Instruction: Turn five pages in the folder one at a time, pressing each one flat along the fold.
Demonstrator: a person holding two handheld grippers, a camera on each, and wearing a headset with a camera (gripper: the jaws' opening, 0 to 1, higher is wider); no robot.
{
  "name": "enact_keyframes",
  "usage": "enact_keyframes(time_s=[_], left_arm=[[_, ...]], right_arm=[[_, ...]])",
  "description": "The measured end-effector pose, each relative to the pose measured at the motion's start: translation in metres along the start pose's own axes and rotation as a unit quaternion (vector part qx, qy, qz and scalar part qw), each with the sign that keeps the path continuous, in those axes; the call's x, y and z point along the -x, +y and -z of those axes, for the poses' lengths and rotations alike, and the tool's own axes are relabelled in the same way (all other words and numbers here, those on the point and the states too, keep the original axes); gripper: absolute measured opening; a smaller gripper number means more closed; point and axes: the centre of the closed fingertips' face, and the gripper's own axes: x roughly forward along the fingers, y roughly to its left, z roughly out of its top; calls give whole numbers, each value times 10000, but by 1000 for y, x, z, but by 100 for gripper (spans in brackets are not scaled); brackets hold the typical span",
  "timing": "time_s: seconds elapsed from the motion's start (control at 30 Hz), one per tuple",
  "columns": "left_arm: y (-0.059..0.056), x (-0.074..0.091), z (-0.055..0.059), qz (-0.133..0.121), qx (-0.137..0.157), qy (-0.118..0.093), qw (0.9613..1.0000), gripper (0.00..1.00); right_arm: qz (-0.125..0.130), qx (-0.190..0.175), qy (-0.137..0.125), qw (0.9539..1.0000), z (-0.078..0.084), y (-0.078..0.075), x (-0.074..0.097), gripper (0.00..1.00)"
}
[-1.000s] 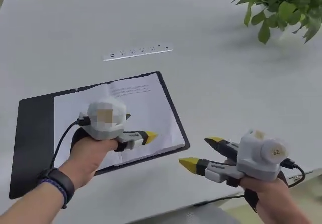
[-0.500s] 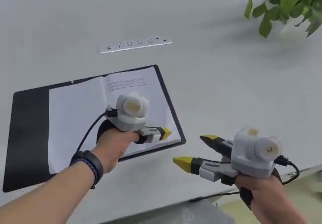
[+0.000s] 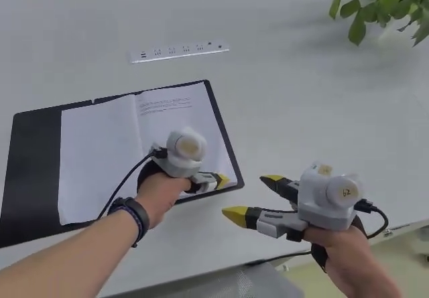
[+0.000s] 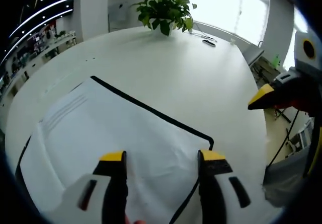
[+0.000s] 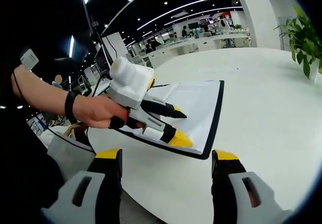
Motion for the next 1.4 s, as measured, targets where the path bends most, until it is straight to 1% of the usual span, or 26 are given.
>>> enact_keyframes(time_s=[0.03,0.07,0.1,0.13,0.17,0.2,0.47,0.7,0.9,1.17,1.3,1.4], left_arm=[[-2,1,-1,47,31,-8,10000,55],[-3,2,0,75,-14,-6,10000,55],[-3,2,0,81,-70,-1,9999,56],[-3,2,2,79,-281,30,9996,56],[-4,2,3,66,-392,54,9992,56],[-5,3,3,57,-395,52,9992,56],[-3,3,4,61,-455,20,9989,55],[0,4,3,112,-437,7,9990,52],[2,5,3,167,-396,-9,9991,49],[4,5,1,239,-232,-91,9994,47],[4,4,1,247,-192,-117,9994,47],[4,5,1,257,-148,-143,9995,46]], right_arm=[[14,7,38,10000,1,-1,0,73],[17,16,96,10000,3,-2,0,74],[18,12,102,9999,4,-2,-1,74],[22,4,104,9999,4,-3,-1,74],[21,-5,103,9999,5,-3,-1,74],[29,-10,91,10000,4,-4,-1,75],[31,-67,36,10000,1,-6,0,73],[18,-103,15,9999,1,-7,0,71],[-16,-140,-7,9999,-1,-9,-3,69],[-34,-221,-104,9997,-11,-15,-9,67],[-66,-214,-119,9997,-17,-21,-16,66],[-95,-243,-174,9995,-24,-27,-23,63]])
